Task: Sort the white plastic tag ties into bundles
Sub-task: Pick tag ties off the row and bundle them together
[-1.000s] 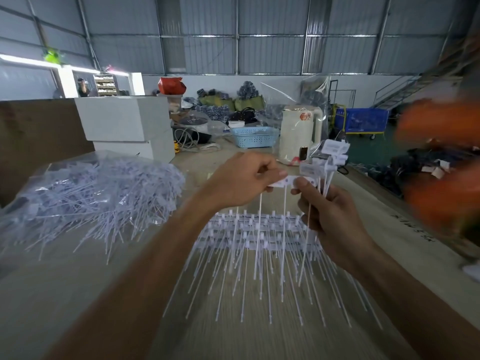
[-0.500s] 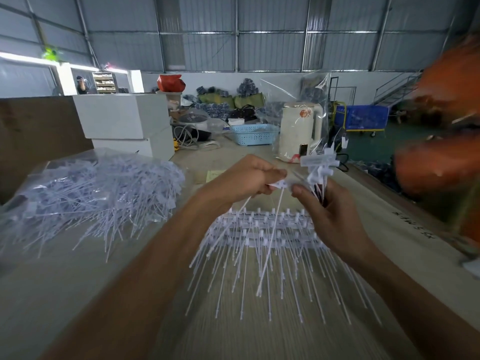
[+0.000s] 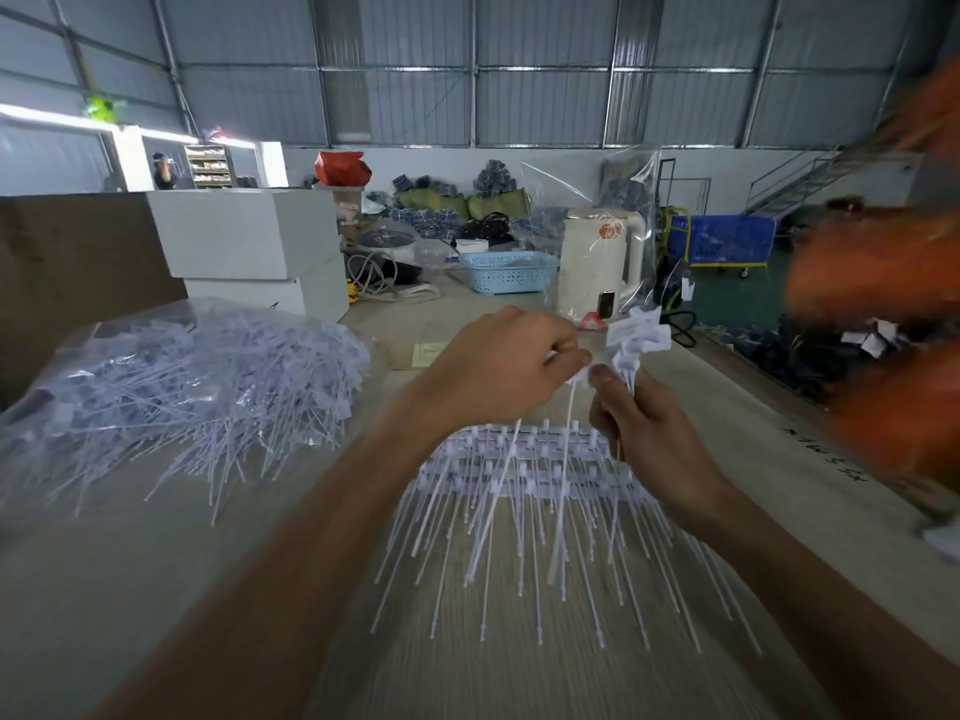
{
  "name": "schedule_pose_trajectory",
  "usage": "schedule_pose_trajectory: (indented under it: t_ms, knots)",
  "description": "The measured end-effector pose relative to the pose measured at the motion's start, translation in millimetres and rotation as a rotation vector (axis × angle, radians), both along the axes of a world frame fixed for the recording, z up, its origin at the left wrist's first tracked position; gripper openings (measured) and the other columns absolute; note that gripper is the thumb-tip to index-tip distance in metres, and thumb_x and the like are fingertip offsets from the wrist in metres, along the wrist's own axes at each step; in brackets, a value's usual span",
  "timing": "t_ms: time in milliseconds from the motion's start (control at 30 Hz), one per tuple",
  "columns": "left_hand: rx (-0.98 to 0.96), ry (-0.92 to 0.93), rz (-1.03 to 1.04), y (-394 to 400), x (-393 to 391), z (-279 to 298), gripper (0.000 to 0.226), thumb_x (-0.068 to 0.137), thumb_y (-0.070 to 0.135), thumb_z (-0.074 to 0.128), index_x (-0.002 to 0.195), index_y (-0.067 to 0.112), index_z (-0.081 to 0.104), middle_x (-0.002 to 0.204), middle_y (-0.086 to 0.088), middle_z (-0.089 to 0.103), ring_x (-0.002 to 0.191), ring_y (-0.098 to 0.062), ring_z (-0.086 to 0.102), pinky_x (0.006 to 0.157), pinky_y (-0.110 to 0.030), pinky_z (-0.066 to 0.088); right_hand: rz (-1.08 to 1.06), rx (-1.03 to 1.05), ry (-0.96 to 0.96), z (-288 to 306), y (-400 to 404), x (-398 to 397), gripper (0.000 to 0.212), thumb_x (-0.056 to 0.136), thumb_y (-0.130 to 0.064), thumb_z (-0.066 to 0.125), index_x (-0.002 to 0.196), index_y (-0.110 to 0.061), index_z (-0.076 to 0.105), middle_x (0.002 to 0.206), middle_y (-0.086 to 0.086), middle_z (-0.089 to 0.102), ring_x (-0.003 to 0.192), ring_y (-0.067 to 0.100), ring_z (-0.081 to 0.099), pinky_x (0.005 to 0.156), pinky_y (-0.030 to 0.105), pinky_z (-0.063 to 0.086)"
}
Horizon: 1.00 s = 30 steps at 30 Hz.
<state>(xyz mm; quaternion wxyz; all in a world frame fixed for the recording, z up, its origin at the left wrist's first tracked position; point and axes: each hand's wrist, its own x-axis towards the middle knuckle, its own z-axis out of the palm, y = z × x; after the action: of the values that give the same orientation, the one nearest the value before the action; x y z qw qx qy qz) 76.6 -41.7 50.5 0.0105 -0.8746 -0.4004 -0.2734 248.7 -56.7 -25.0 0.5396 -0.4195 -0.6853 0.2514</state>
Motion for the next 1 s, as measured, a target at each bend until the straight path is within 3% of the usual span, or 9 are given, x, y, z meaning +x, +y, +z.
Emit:
schedule_pose_trajectory:
  t_ms: [133,333,433,500,533,600,733,833,1000]
  knots:
    - [-0.008,-0.024,-0.019,-2.4,0.6,1.0,0.034,0.101,0.037,0.054,0.075,0.016,0.058,0.066,0.005,0.056,0.066,-0.015,0.055,0.062,-0.032,0.043,-0.037,-0.028,0.076,-3.9,0.8,-5.3,0.041,0.106,-0.037,0.041,0.071,-0.017,0.034,0.054,-0.007,0.031,0.049,0.011,0.029,0.052,0.033,0.029]
    - [-0.088,-0.018,-0.11,-7.9,-3.5,7.8,0.034,0.1,0.032,0.058,0.076,0.009,0.064,0.066,0.003,0.06,0.063,-0.012,0.056,0.067,-0.036,0.049,0.022,-0.098,0.227,-16.0,6.6,-10.5,0.044,0.106,-0.039,0.041,0.065,-0.023,0.038,0.049,-0.008,0.032,0.041,0.01,0.027,0.041,0.022,0.029]
    - [-0.316,-0.221,-0.321,-19.1,-9.1,16.9,0.026,0.1,0.021,0.056,0.076,0.017,0.065,0.064,0.015,0.063,0.06,0.002,0.059,0.066,-0.018,0.054,-0.039,-0.228,0.407,-11.9,13.6,7.9,0.044,0.107,-0.033,0.04,0.066,-0.022,0.034,0.046,-0.01,0.031,0.04,0.009,0.026,0.038,0.02,0.027]
    - [-0.245,-0.312,-0.356,-19.8,-11.6,23.6,0.026,0.101,0.02,0.054,0.078,0.019,0.065,0.063,0.013,0.06,0.057,-0.001,0.054,0.059,-0.014,0.046,-0.04,-0.255,0.539,-4.5,16.6,27.0,0.046,0.108,-0.032,0.04,0.065,-0.021,0.029,0.048,-0.009,0.028,0.041,0.011,0.021,0.04,0.019,0.022]
    - [-0.198,-0.308,-0.344,-17.9,-13.9,25.1,0.027,0.102,0.02,0.052,0.079,0.021,0.065,0.065,0.01,0.059,0.057,-0.009,0.052,0.057,-0.02,0.044,-0.01,-0.247,0.57,-0.6,16.6,31.6,0.047,0.108,-0.034,0.039,0.064,-0.02,0.029,0.049,-0.008,0.027,0.041,0.011,0.019,0.041,0.019,0.02]
    - [-0.215,-0.204,-0.294,-11.3,-21.5,24.4,0.024,0.103,0.018,0.051,0.087,0.029,0.065,0.077,-0.001,0.062,0.066,-0.025,0.055,0.062,-0.037,0.045,0.056,-0.213,0.542,4.9,13.8,27.8,0.048,0.108,-0.038,0.039,0.063,-0.022,0.031,0.051,-0.007,0.025,0.042,0.011,0.016,0.04,0.019,0.019]
    - [-0.321,-0.061,-0.242,-1.4,-27.4,14.6,0.04,0.1,0.009,0.056,0.099,0.049,0.059,0.082,0.017,0.063,0.07,0.005,0.055,0.066,-0.018,0.039,0.064,-0.142,0.369,6.3,1.5,6.9,0.036,0.094,-0.05,0.056,0.075,-0.018,0.054,0.052,-0.009,0.028,0.046,0.01,0.019,0.042,0.022,0.021]
    - [-0.284,-0.11,-0.238,4.6,-26.3,9.8,0.031,0.096,0.009,0.064,0.108,0.037,0.067,0.076,0.02,0.069,0.068,0.005,0.061,0.066,-0.014,0.043,0.188,-0.182,0.41,9.1,-3.2,3.1,0.041,0.087,-0.055,0.058,0.082,-0.015,0.066,0.053,-0.011,0.026,0.045,0.009,0.019,0.042,0.021,0.022]
    - [-0.308,-0.156,-0.319,5.7,-26.8,8.6,0.025,0.088,0.005,0.073,0.105,0.023,0.072,0.087,0.02,0.075,0.077,-0.007,0.072,0.078,-0.021,0.056,0.268,-0.187,0.315,11.9,-8.1,6.6,0.027,0.084,-0.045,0.064,0.063,-0.03,0.071,0.049,-0.009,0.027,0.045,0.011,0.018,0.045,0.027,0.017]
